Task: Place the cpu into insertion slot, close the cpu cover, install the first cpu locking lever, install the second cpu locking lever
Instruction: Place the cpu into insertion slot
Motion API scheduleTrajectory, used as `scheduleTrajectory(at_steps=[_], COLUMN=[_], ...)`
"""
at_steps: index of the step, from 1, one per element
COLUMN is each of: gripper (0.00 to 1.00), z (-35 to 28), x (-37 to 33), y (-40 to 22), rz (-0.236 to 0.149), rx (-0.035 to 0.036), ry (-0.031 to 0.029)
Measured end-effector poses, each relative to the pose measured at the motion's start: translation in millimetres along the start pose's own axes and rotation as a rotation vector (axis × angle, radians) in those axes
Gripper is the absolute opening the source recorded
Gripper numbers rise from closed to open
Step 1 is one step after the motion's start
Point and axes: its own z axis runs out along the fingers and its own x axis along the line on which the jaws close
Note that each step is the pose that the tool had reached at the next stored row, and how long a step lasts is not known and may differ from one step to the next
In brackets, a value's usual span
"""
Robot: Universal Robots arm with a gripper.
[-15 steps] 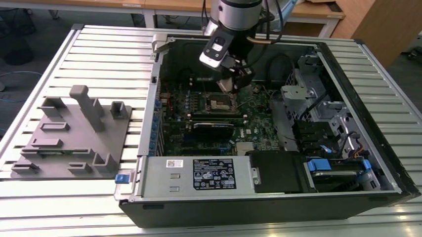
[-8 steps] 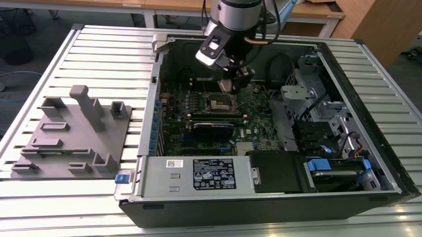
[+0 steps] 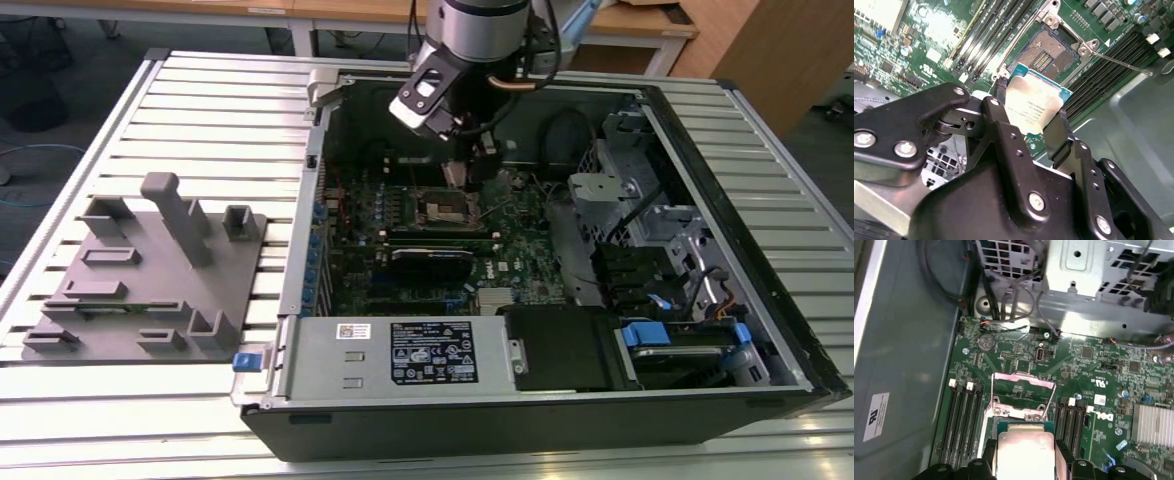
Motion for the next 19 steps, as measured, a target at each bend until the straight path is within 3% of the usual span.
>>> scheduleTrajectory(at_steps=[3, 8, 19], gripper=[0.54, 0.54, 0.54], z=[0.4, 1.3, 1.6], x=[0.2, 0.1, 2.4], y=[-0.5, -0.8, -2.0], rz=[0.023, 0.108, 0.112], rx=[-0.0007, -0.0021, -0.0024], ry=[-0.0018, -0.0096, -0.0099])
